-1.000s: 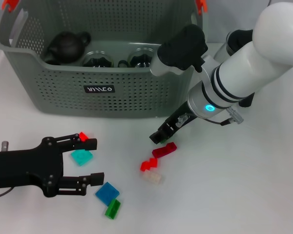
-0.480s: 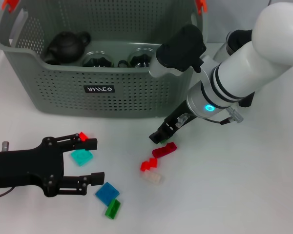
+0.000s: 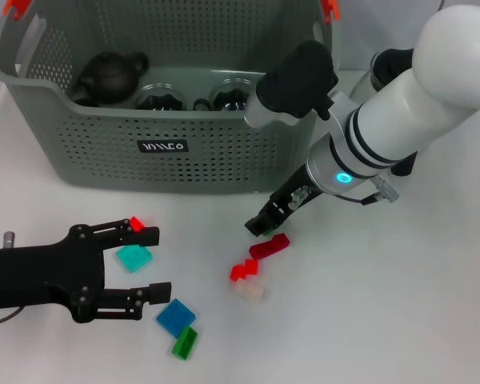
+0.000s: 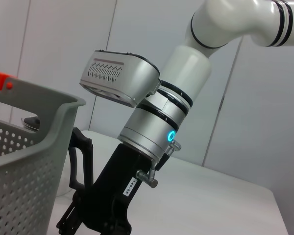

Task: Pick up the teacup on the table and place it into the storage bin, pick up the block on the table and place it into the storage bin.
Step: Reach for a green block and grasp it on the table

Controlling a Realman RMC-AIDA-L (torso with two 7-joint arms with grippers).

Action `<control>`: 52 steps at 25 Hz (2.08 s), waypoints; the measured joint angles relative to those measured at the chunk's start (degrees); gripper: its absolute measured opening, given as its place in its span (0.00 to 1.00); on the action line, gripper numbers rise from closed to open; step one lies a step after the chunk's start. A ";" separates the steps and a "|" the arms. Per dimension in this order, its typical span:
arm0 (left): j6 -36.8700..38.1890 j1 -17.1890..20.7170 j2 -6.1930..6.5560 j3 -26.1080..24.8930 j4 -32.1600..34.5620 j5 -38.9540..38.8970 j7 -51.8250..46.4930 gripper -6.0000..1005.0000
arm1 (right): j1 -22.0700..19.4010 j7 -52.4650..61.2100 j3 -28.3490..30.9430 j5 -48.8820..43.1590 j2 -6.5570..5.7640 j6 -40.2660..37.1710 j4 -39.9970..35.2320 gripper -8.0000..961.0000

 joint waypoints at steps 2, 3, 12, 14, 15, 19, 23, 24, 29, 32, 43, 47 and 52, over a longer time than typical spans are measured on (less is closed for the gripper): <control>0.00 0.00 0.00 0.00 0.00 0.00 0.00 0.85 | 0.00 0.00 0.00 0.00 0.00 -0.12 0.06 0.74; 0.00 0.00 0.00 0.00 0.00 0.00 0.00 0.85 | 0.00 0.00 0.00 0.00 0.00 -0.15 0.14 0.74; 0.01 0.00 0.00 -0.01 0.09 0.00 0.00 0.85 | -0.02 0.03 0.01 0.00 0.00 -0.03 0.97 0.74; 0.00 0.00 0.00 0.00 0.11 0.00 0.00 0.85 | -0.04 0.04 0.00 0.00 0.00 0.09 0.97 0.74; -0.01 0.00 0.00 0.00 0.14 0.00 0.00 0.85 | -0.05 0.04 0.00 0.00 0.00 0.16 0.97 0.74; -0.07 0.00 0.00 -0.01 0.19 0.00 0.00 0.85 | -0.07 0.02 -0.05 0.00 0.00 0.33 0.97 0.74; -0.13 0.03 0.00 -0.01 0.19 0.00 0.02 0.85 | -0.09 0.04 -0.58 0.00 0.00 0.40 0.97 0.74; -0.13 0.04 0.00 -0.01 0.19 0.00 0.02 0.85 | -0.09 0.05 -0.73 0.00 0.01 0.47 0.97 0.73; -0.21 0.07 0.00 0.07 0.17 0.00 0.05 0.85 | -0.09 0.21 -1.27 0.00 0.21 1.00 1.15 0.73; -0.25 0.08 0.00 0.14 0.17 0.00 0.07 0.85 | -0.09 0.22 -1.48 0.59 0.25 1.12 1.22 0.71; -0.30 0.03 0.00 0.02 0.85 0.00 0.68 0.85 | -0.09 0.23 -2.17 1.22 0.19 1.71 1.60 0.53; -0.35 0.01 0.00 0.00 0.88 0.00 0.70 0.85 | -0.09 0.35 -2.32 1.23 0.17 1.78 1.63 0.53; -0.35 0.00 0.00 0.00 0.88 0.00 0.71 0.85 | -0.09 0.35 -2.31 1.23 0.17 1.79 1.63 0.53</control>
